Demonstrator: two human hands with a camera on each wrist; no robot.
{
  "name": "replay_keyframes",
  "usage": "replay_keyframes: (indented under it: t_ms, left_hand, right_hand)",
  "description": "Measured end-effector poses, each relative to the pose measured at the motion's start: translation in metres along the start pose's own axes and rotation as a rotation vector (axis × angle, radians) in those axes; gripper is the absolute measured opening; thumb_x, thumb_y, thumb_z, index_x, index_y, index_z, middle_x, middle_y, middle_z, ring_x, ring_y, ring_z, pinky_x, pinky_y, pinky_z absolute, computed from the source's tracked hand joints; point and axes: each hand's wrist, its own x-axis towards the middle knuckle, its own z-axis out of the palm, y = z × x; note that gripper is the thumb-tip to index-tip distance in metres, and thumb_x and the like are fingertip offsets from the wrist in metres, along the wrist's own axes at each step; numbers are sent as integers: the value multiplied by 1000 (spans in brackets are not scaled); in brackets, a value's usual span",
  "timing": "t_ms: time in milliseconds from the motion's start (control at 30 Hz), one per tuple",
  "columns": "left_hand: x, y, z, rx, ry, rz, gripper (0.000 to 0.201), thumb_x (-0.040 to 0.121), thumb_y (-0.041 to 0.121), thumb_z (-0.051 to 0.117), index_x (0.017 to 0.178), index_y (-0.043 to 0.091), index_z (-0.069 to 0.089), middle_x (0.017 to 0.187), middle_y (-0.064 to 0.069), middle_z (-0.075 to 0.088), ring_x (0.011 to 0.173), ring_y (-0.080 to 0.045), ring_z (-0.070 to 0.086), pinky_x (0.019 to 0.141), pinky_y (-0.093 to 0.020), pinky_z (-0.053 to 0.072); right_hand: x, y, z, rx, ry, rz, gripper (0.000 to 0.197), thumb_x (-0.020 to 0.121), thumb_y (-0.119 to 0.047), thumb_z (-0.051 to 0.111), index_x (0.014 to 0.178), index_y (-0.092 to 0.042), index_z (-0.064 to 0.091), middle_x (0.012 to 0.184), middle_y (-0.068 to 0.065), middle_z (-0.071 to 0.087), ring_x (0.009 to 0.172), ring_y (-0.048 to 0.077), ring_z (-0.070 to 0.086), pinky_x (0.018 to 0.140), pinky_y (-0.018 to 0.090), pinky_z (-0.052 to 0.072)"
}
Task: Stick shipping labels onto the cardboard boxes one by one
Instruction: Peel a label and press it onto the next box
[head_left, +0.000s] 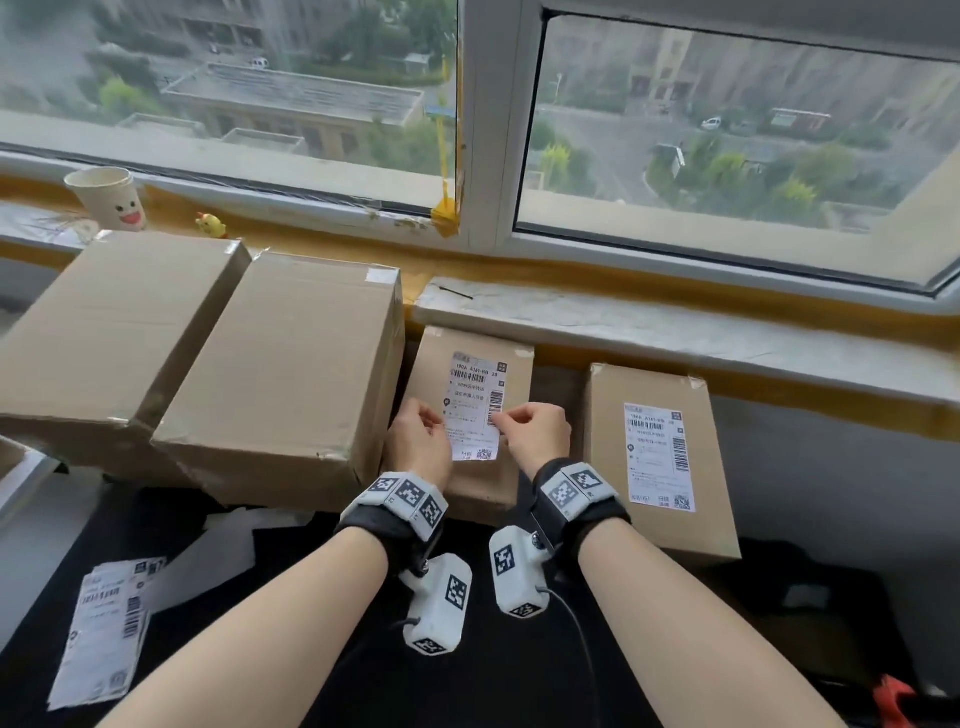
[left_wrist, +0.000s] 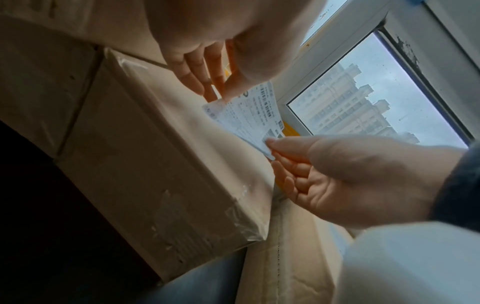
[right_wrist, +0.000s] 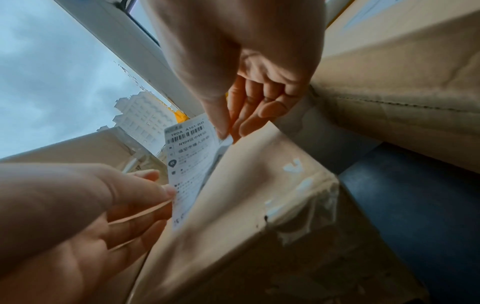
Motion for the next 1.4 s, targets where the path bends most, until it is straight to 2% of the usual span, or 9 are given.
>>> replay_keyframes:
  t_ms: [133,233,333,500,1067,1167,1233,1333,1400]
  left_hand:
    - [4,-5,3,71,-19,44,24,89,-5,44,94,5,66,113,-12,60,100,-29,61,78,-25,47]
    - [6,-5,4,136,-41,104,27,88,-7,46,106,1,66,120,-13,57,107,-28,58,86,-25,45]
    - [7,-5,6,219,-64,152,31,88,-5,48,115,1,63,122,-13,54,112,-27,54,94,-29,43]
    - [7,-8,7,280,-100,168,39,86,-4,48,124,-1,56,122,-14,50,114,-28,49,96,-30,40]
    - [3,-20,5,325,-132,231,40,88,3,49,128,1,53,129,-14,42,120,-27,40,100,-31,36]
    - [-1,-31,5,346,-115,314,35,89,7,49,123,2,56,134,-15,40,121,-30,38,102,-36,37]
    - [-6,-41,6,395,-137,434,34,91,10,47,123,2,56,140,-15,40,126,-32,38,106,-40,35]
    - [-17,-52,2,531,-246,530,44,98,19,37,141,10,39,156,-9,22,145,-25,18,120,-38,14]
    - [-22,-57,-3,646,-282,543,50,101,26,27,149,15,20,160,-3,8,148,-18,4,119,-35,0]
  right_hand:
    - [2,-4,1,-51,-17,4,11,80,-24,72,80,-13,73,88,1,72,78,12,59,69,21,41]
    - [2,-3,2,-85,-10,1,11,81,-26,72,82,-14,73,91,1,72,77,13,59,68,20,39]
    - [1,-4,6,-117,8,-9,14,82,-27,70,87,-14,73,93,1,72,79,14,60,67,20,38]
    - [0,-7,12,-186,16,-19,17,82,-30,69,91,-15,73,96,2,72,88,19,64,68,21,39]
    - [6,-13,7,-413,-16,-53,19,79,-33,72,84,-15,70,96,4,70,89,23,65,67,25,43]
    - [5,-8,4,-420,1,-87,21,78,-33,73,90,-17,64,100,4,68,95,23,63,73,28,45]
    - [0,-4,6,-444,24,-196,28,80,-30,72,101,-16,60,109,4,62,103,22,57,82,31,45]
    - [-10,3,13,-572,25,-368,50,82,-36,68,124,-15,51,128,5,46,121,22,42,98,35,38]
    - [-16,8,20,-615,3,-381,68,81,-45,64,136,-15,39,144,8,31,135,24,27,107,38,33]
